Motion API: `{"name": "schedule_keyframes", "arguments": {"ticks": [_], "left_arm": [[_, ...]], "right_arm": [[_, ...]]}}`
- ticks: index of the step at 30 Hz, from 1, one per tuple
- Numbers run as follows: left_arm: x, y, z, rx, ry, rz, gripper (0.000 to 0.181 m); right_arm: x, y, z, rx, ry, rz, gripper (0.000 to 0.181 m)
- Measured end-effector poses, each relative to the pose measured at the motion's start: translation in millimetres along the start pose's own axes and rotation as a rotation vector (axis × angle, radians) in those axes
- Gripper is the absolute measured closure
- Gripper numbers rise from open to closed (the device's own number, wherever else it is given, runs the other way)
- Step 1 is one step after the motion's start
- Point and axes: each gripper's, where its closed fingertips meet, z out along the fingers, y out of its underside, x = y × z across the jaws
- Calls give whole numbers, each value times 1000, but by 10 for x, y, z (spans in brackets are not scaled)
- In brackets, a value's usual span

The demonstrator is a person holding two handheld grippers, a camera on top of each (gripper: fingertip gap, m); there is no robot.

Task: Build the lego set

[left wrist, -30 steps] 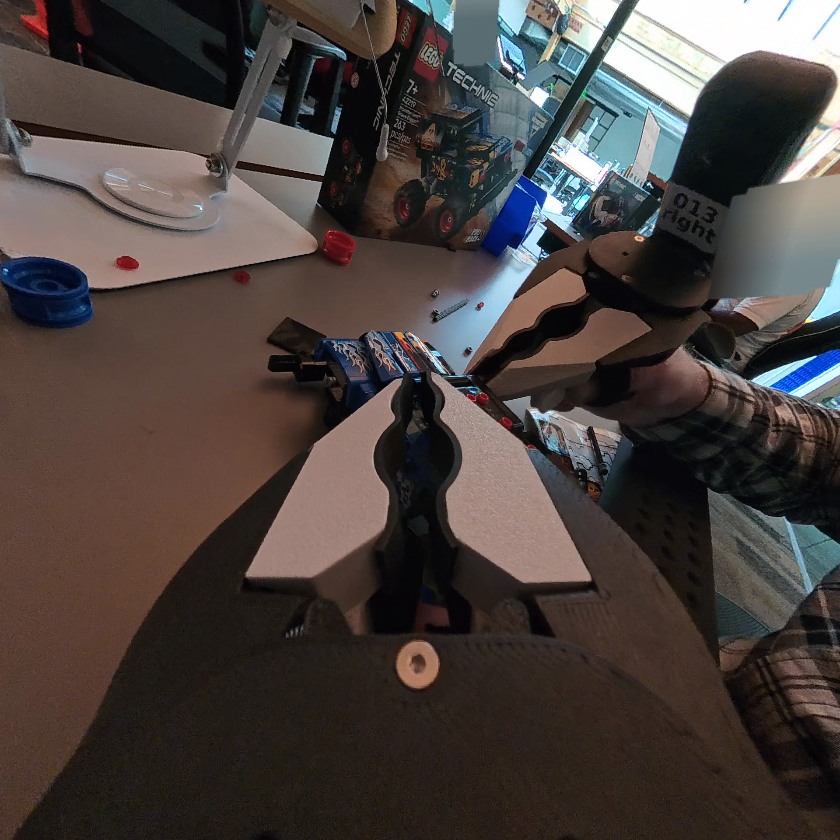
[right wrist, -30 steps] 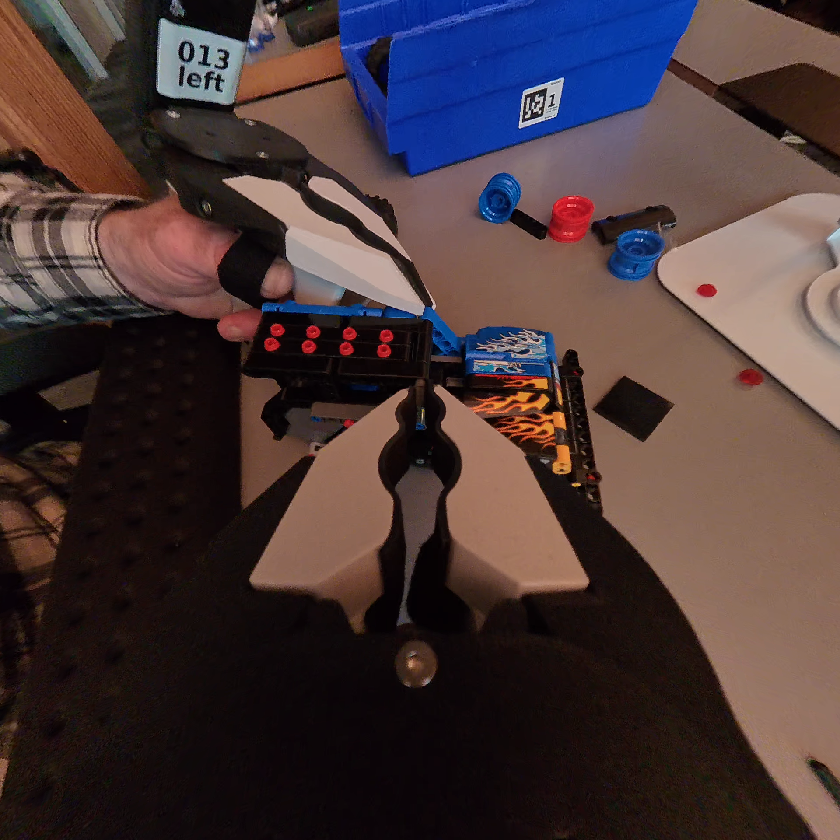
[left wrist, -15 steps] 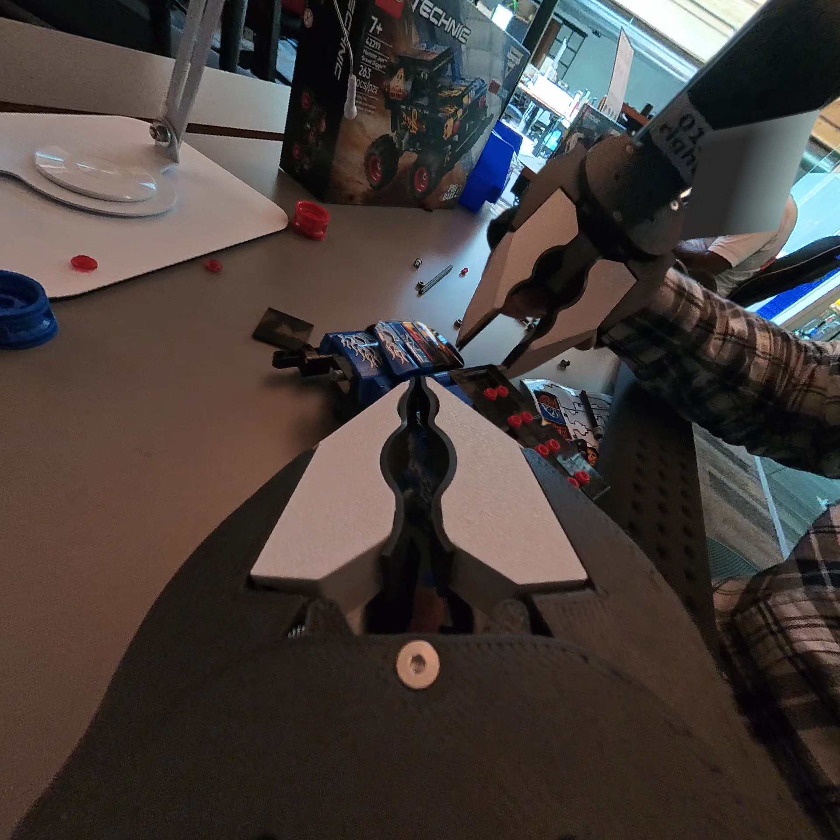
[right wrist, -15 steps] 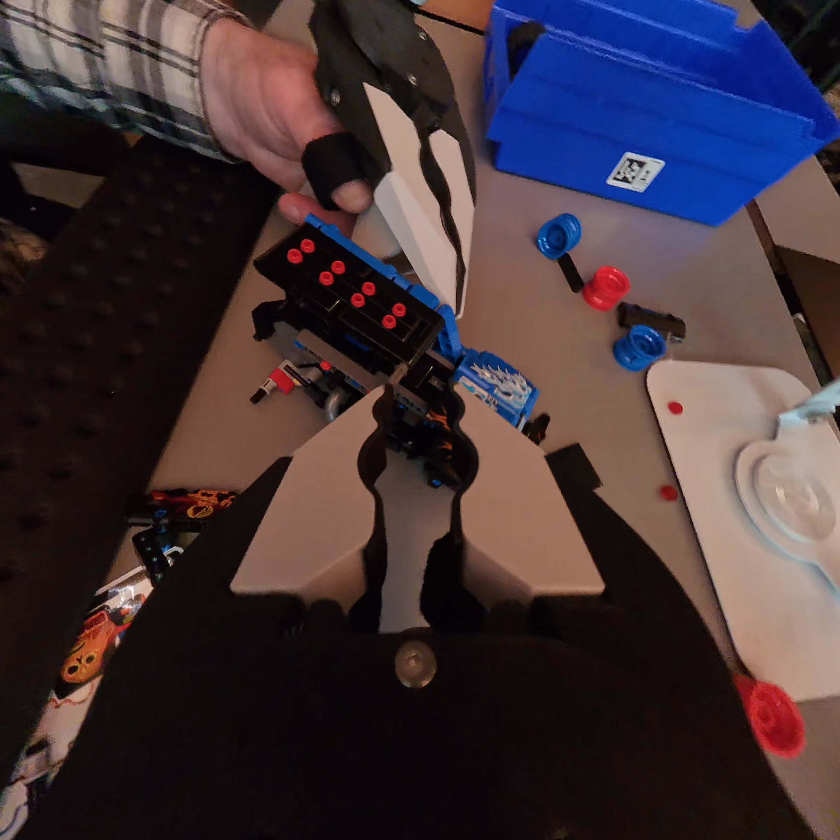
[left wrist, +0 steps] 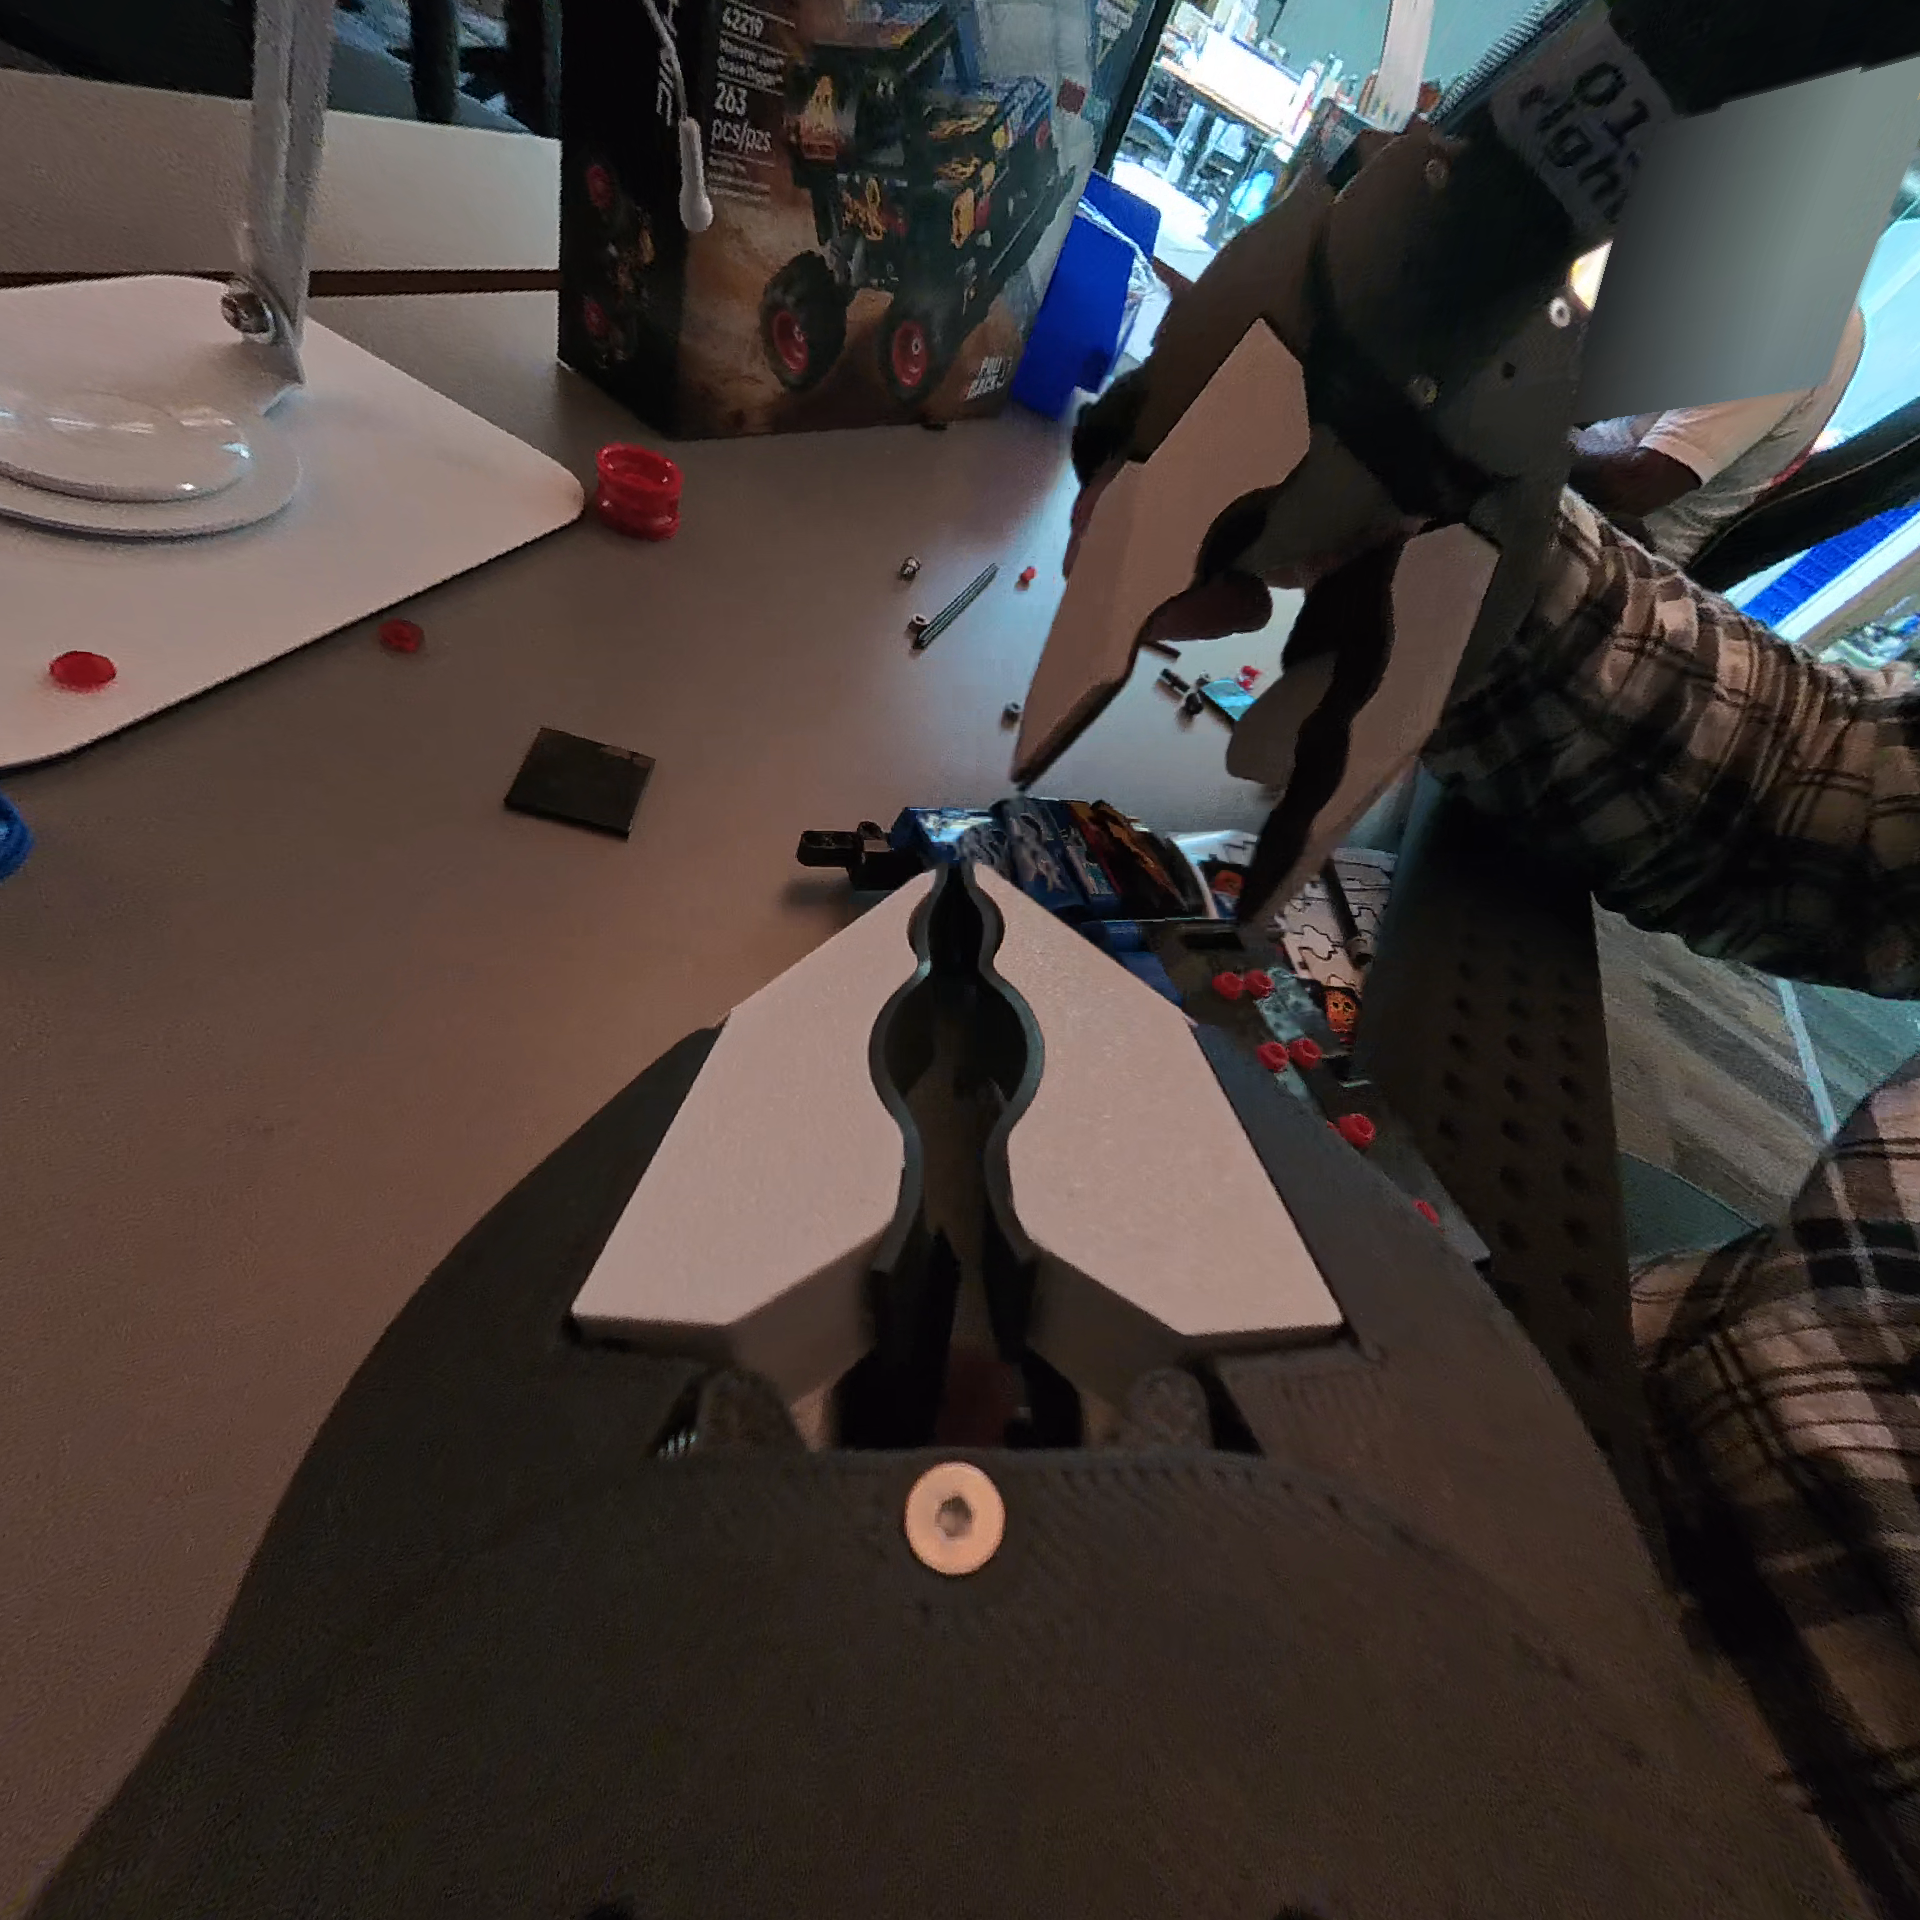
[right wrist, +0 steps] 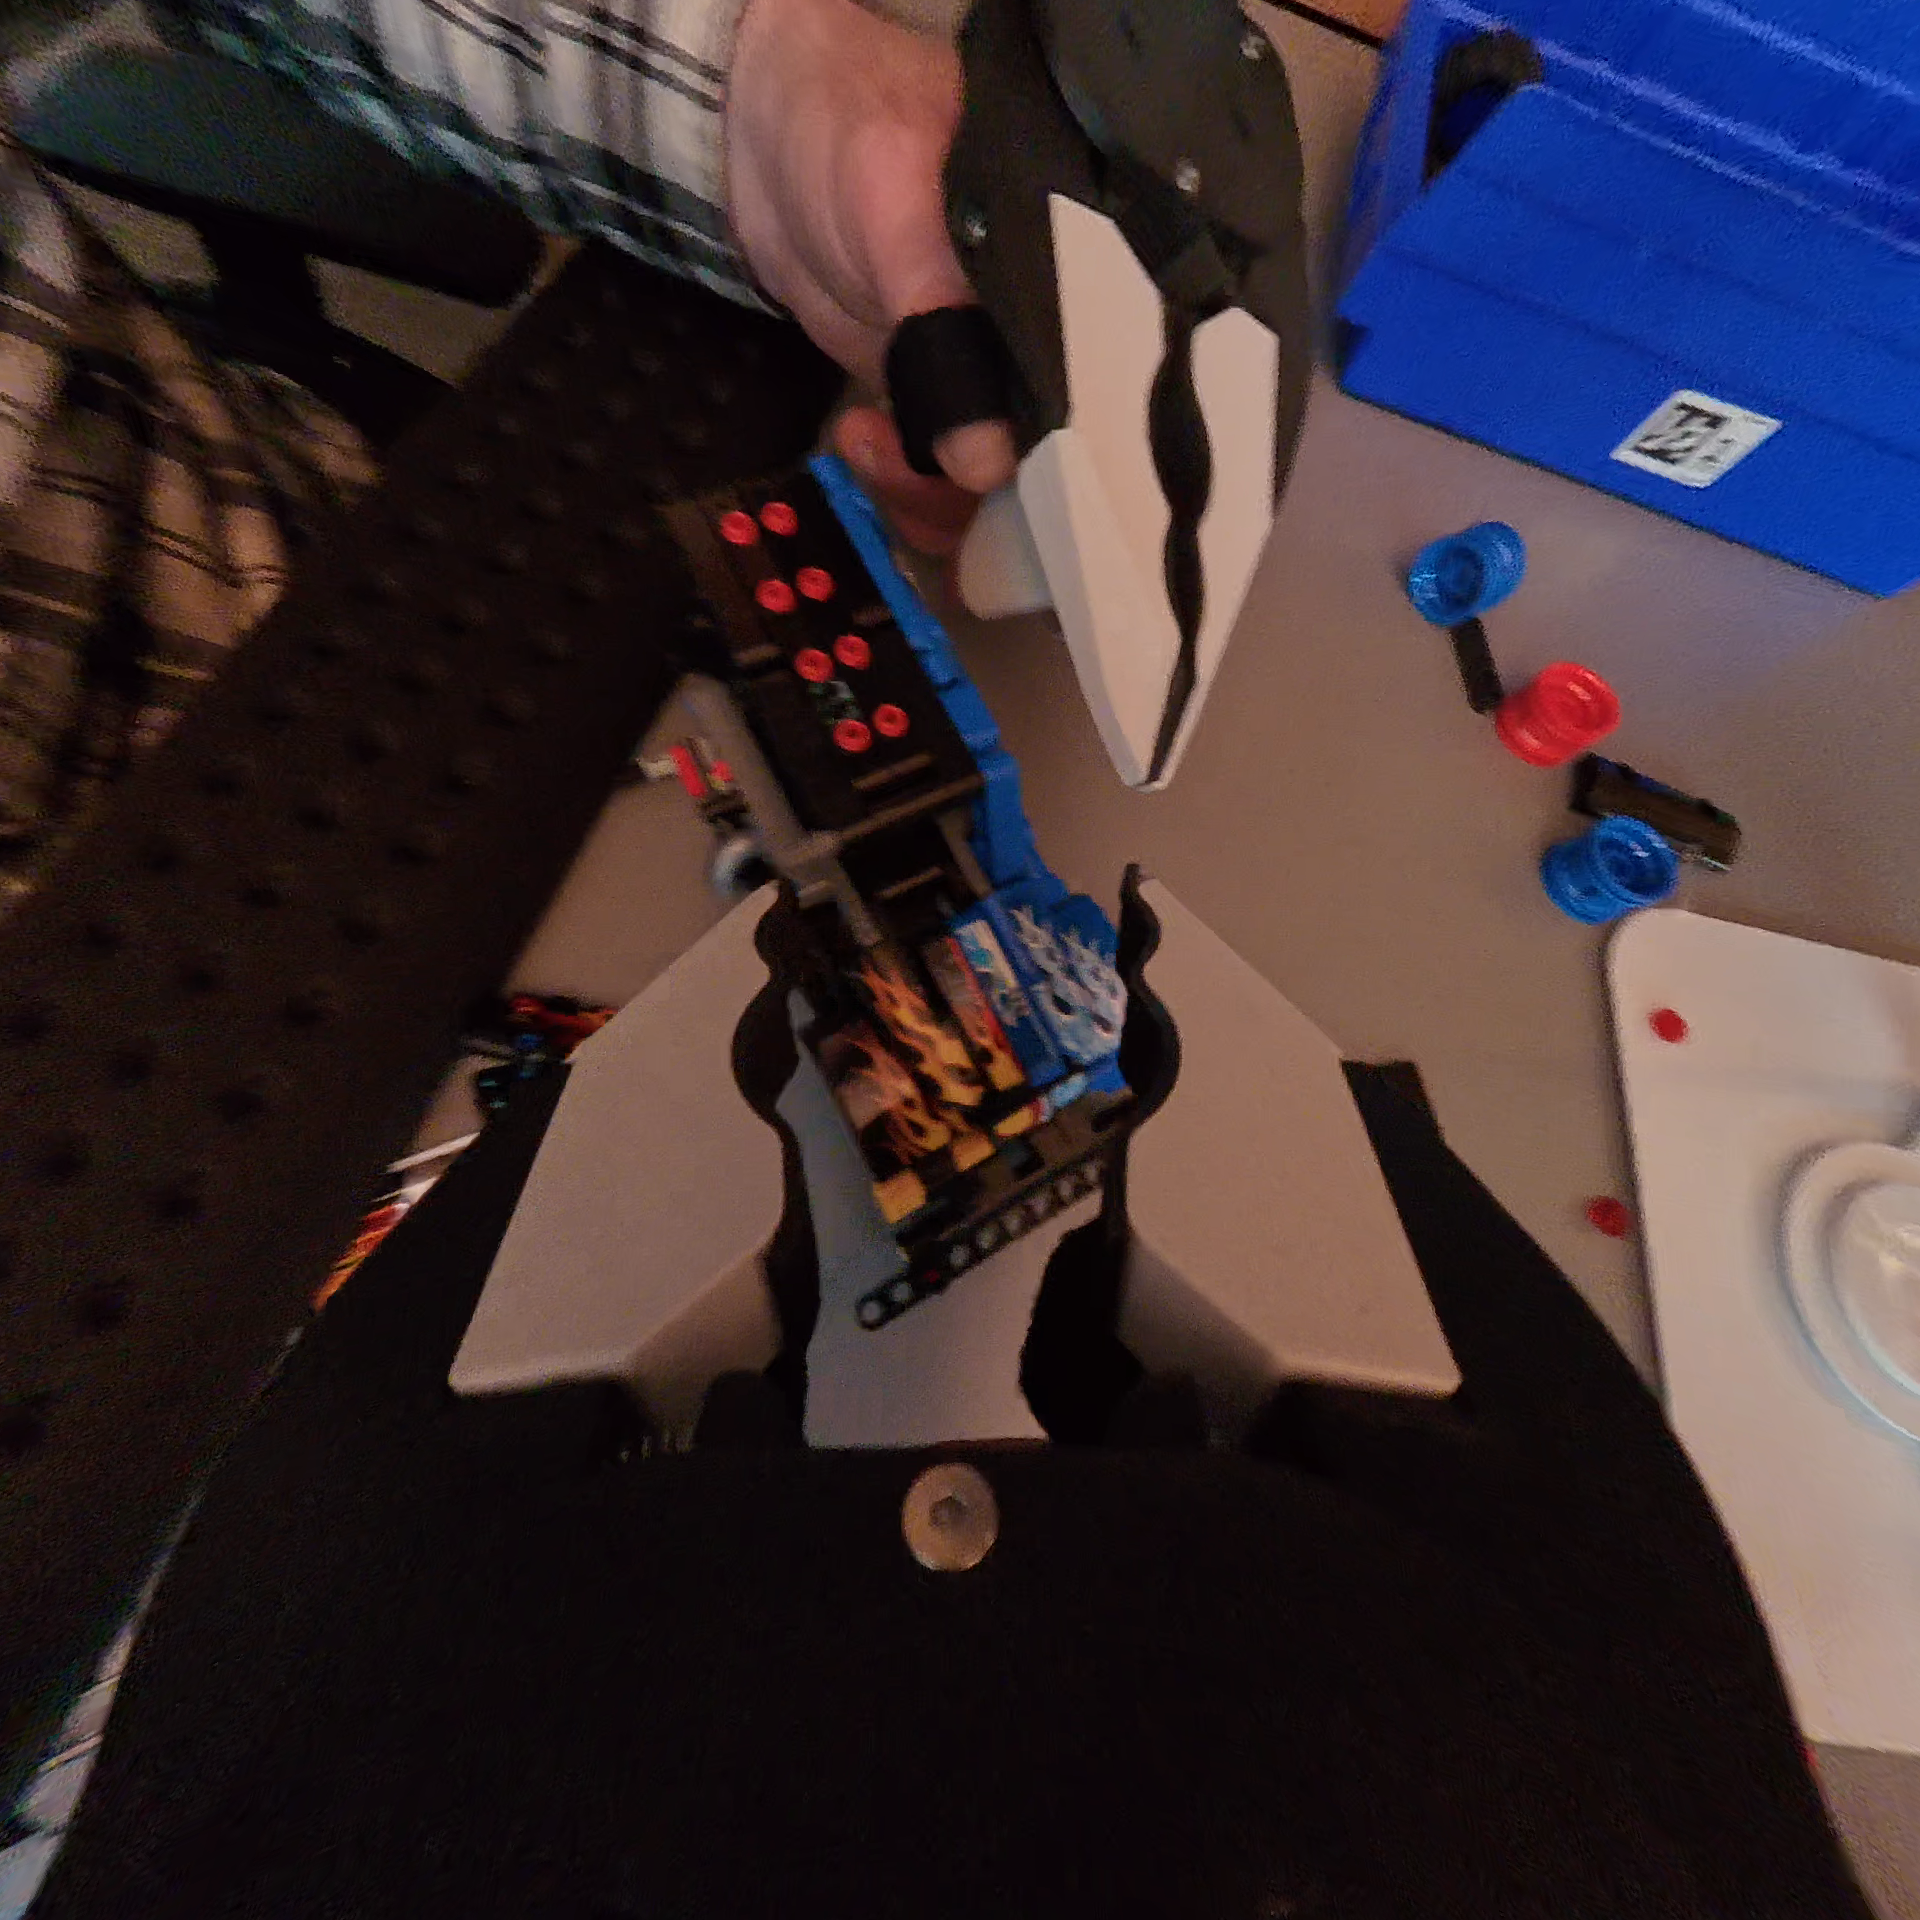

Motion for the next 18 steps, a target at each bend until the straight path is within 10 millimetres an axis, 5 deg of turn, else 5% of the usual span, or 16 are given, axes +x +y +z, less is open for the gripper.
{"name": "schedule_keyframes", "arguments": {"ticks": [4, 10, 12, 18], "left_arm": [[166, 23, 29, -30, 56, 42, 178], [212, 73, 91, -14, 70, 27, 181], [328, 111, 129, -32, 129, 38, 181], [175, 77, 125, 6, 7, 41, 181]], "right_arm": [[-151, -17, 112, 0, -54, -6, 113], [-164, -38, 170, 55, -122, 39, 142], [-206, -18, 184, 53, -164, 13, 173], [-165, 42, 134, 58, -173, 70, 157]]}}
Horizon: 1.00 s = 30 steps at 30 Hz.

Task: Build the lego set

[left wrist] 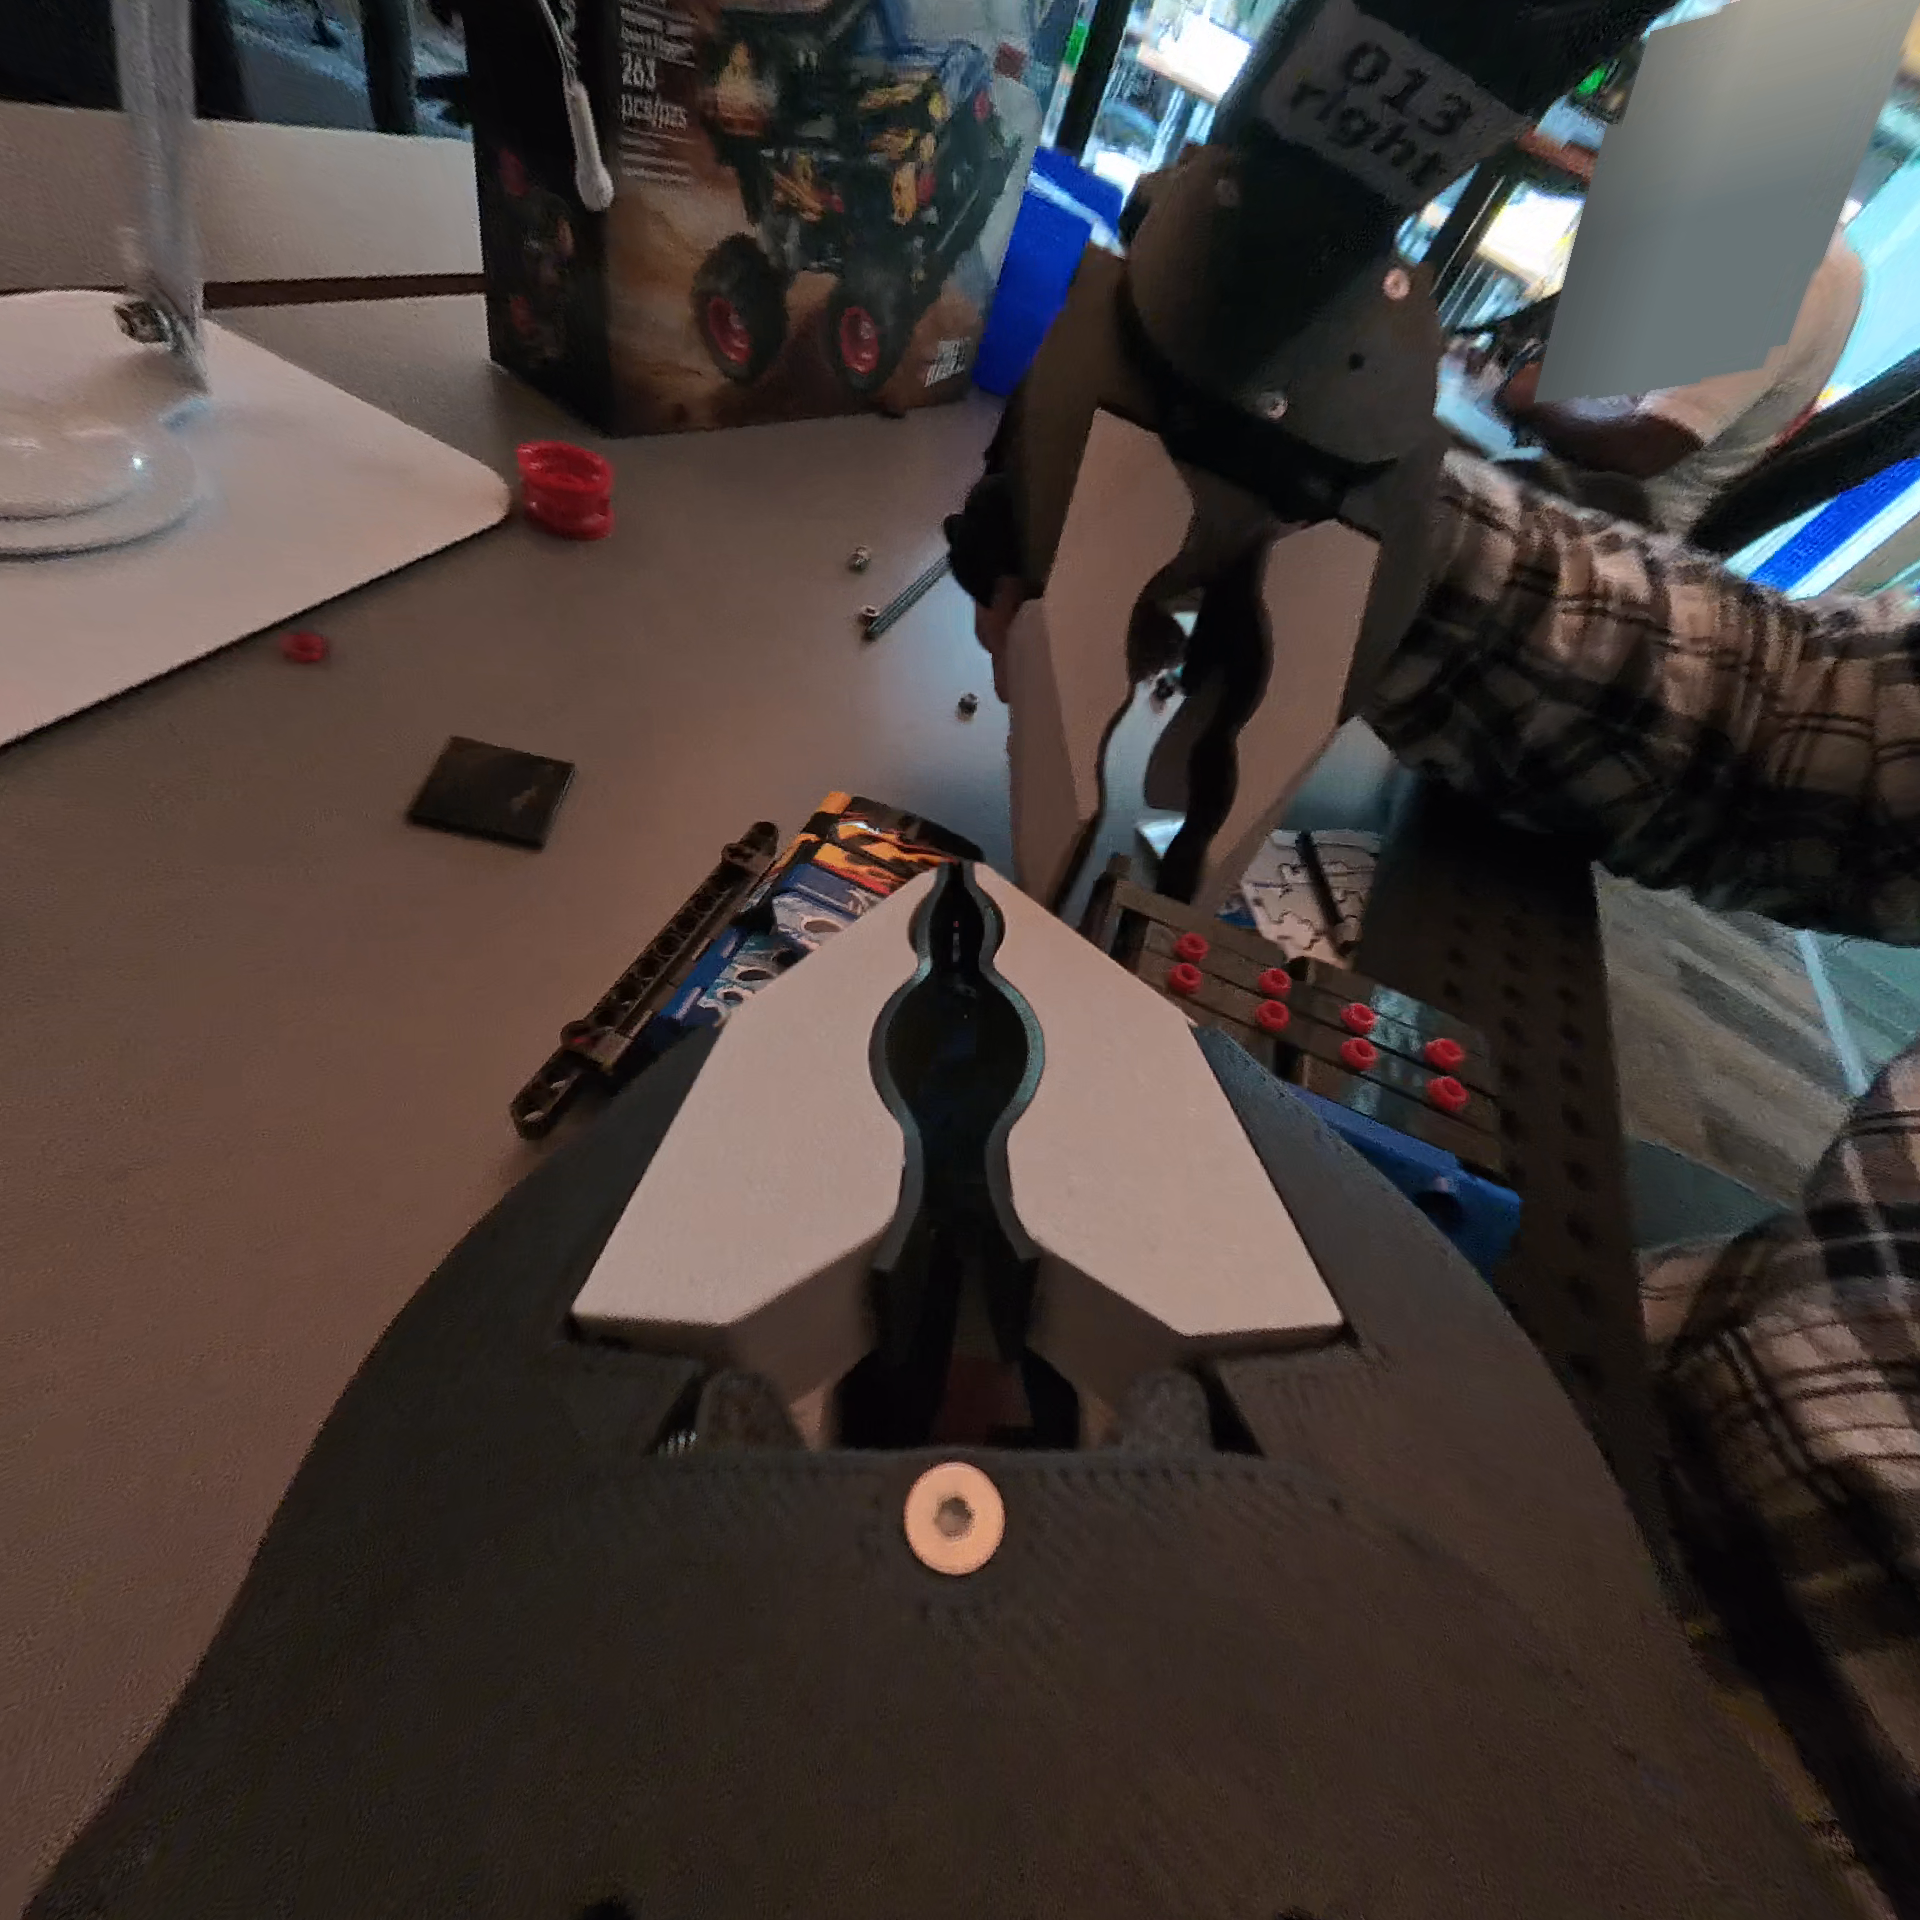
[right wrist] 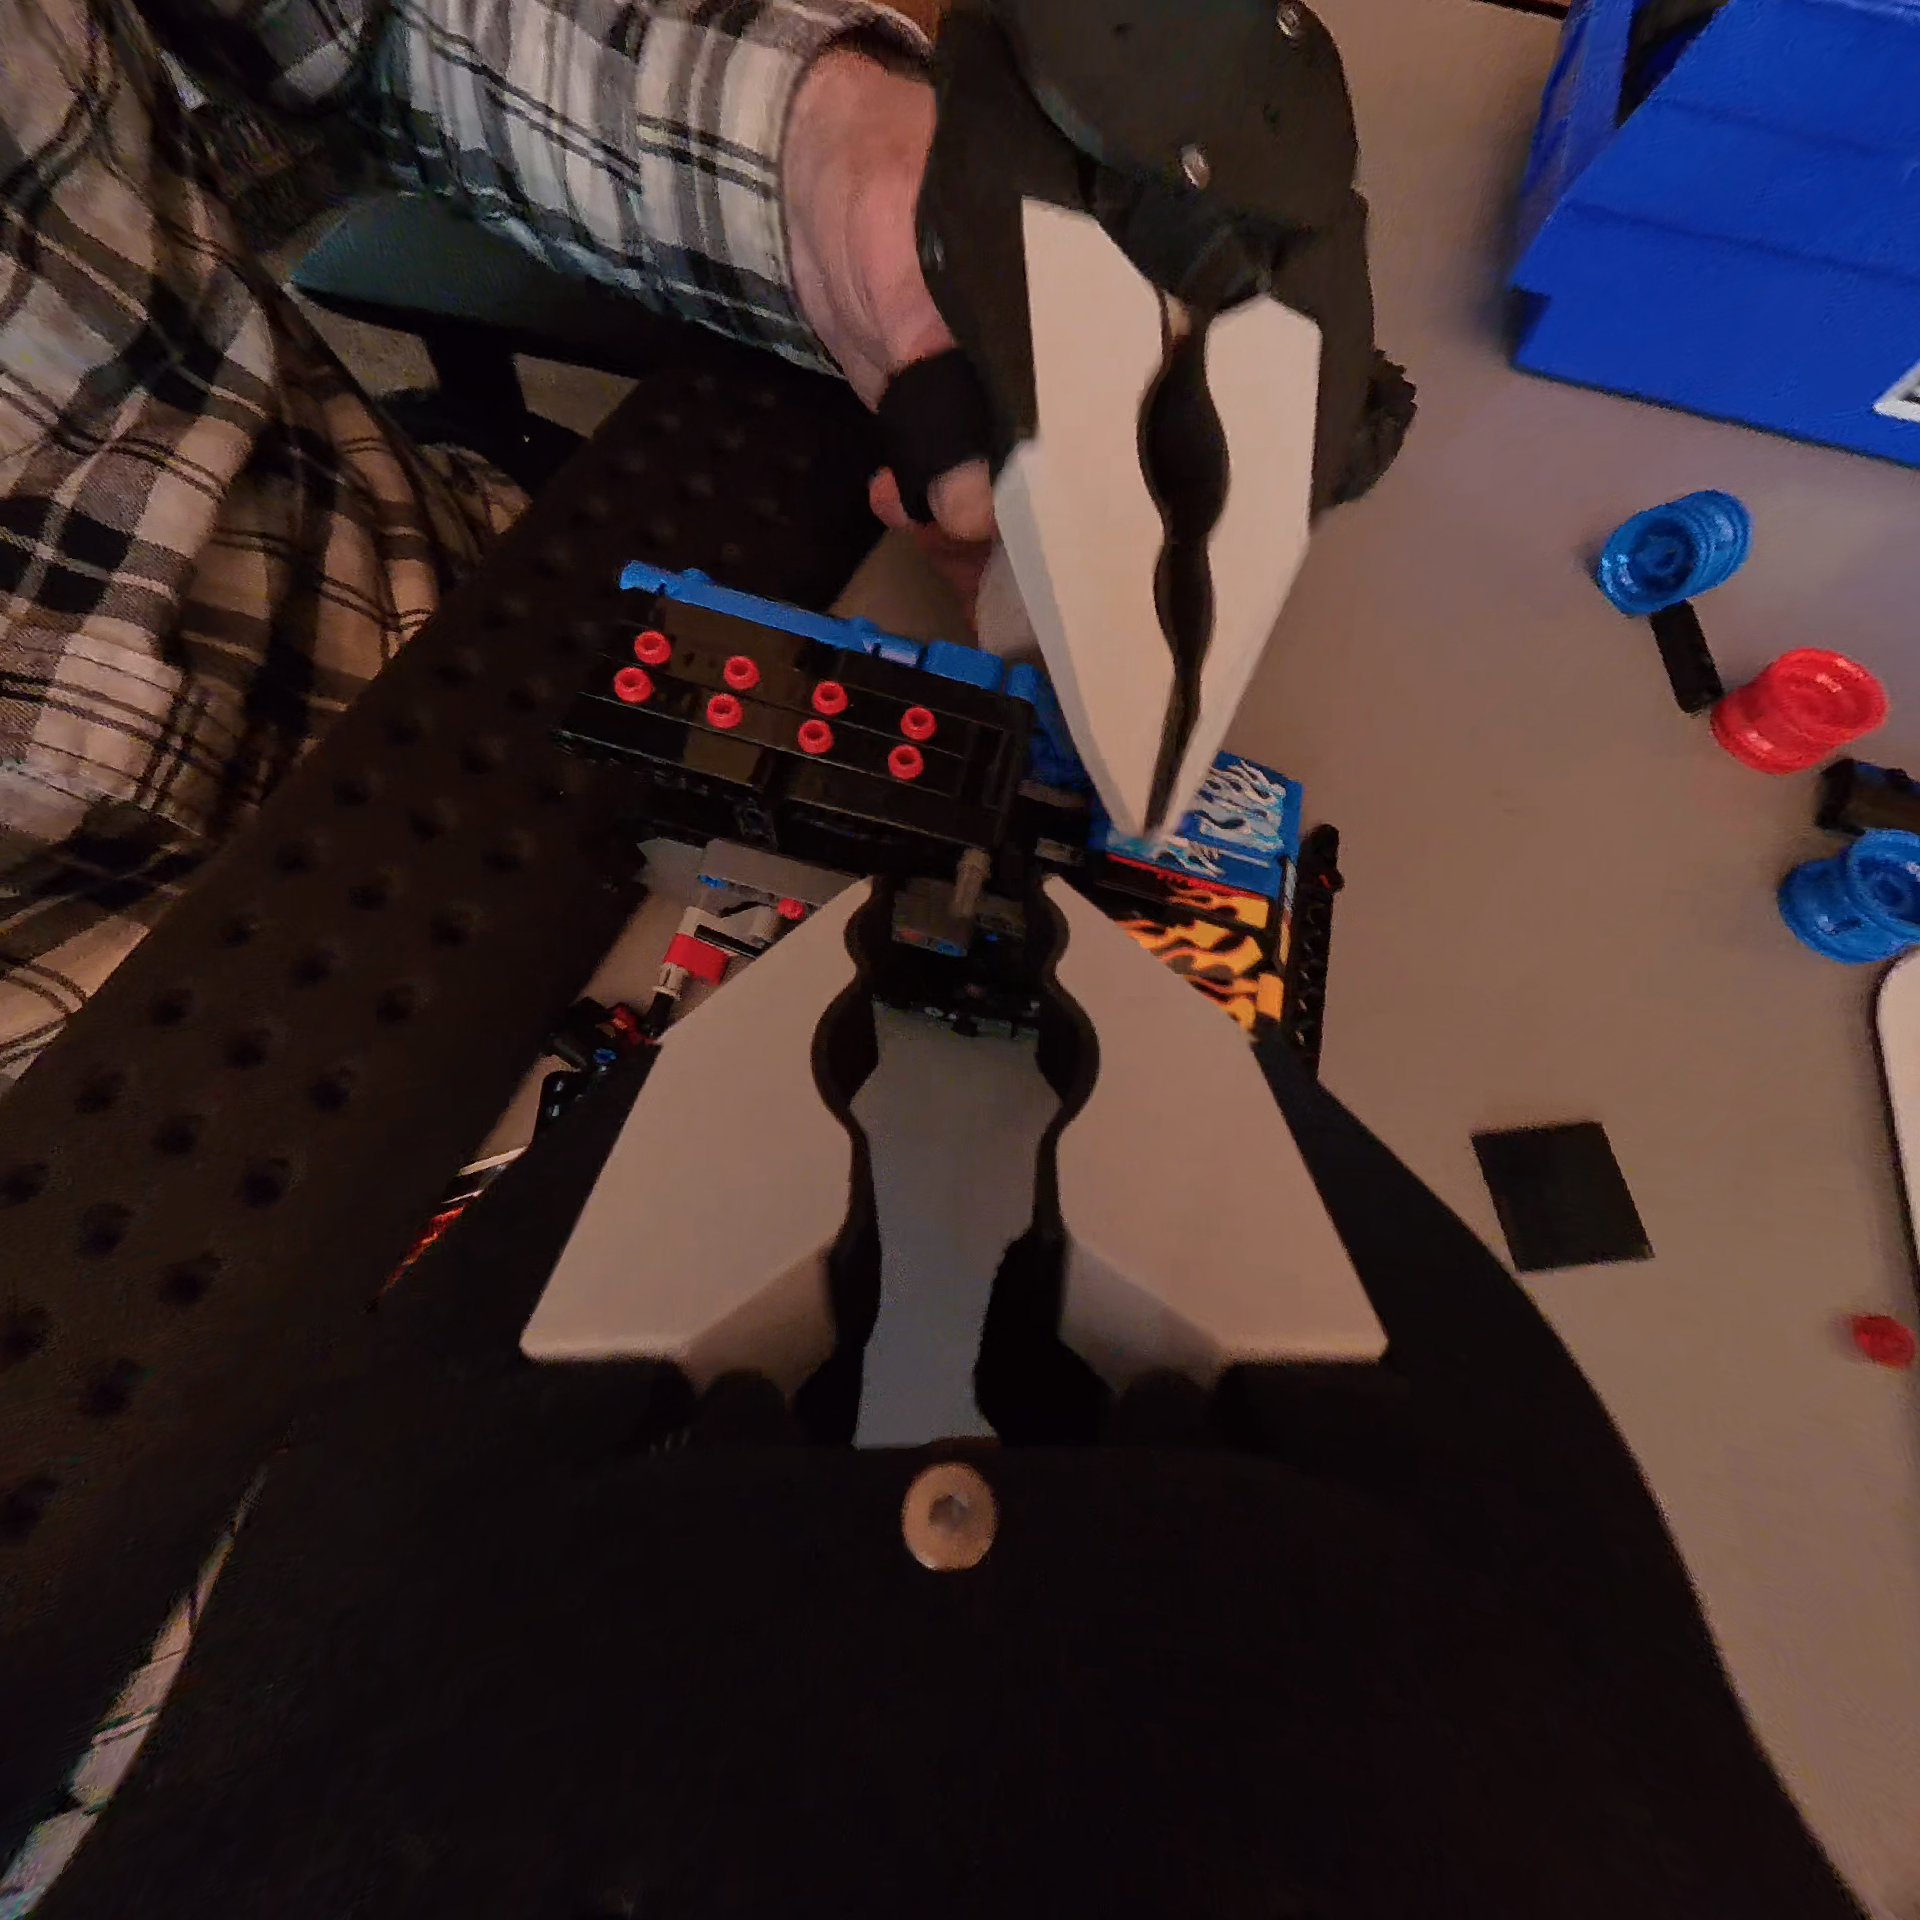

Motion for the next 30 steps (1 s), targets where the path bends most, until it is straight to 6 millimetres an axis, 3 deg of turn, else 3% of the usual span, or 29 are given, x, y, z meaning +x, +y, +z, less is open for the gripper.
{"name": "schedule_keyframes", "arguments": {"ticks": [4, 9, 12, 14, 17, 20, 27, 30], "left_arm": [[68, -151, -199, 53, -2, 38, 174], [97, -74, -320, 25, -76, -8, 161], [167, -83, -411, 34, -142, -21, 137], [270, -4, -398, 11, -158, -43, 122], [423, 129, -368, 4, -165, -89, 115], [483, 139, -333, 50, -154, -106, 114], [559, 81, -250, 131, -127, -137, 108], [584, 85, -224, 123, -135, -110, 102]], "right_arm": [[46, -5, -120, -2, 76, 41, 153], [-29, -31, -181, -43, 181, 162, 119], [-175, -78, -209, 30, 187, 375, 98], [-269, -147, -184, 101, 187, 486, 101], [-299, -200, -80, 172, 238, 560, 78], [-331, -297, 68, 207, 289, 542, 69], [-335, -454, 241, 280, 426, 577, 27], [-282, -442, 303, 268, 528, 579, 23]]}}
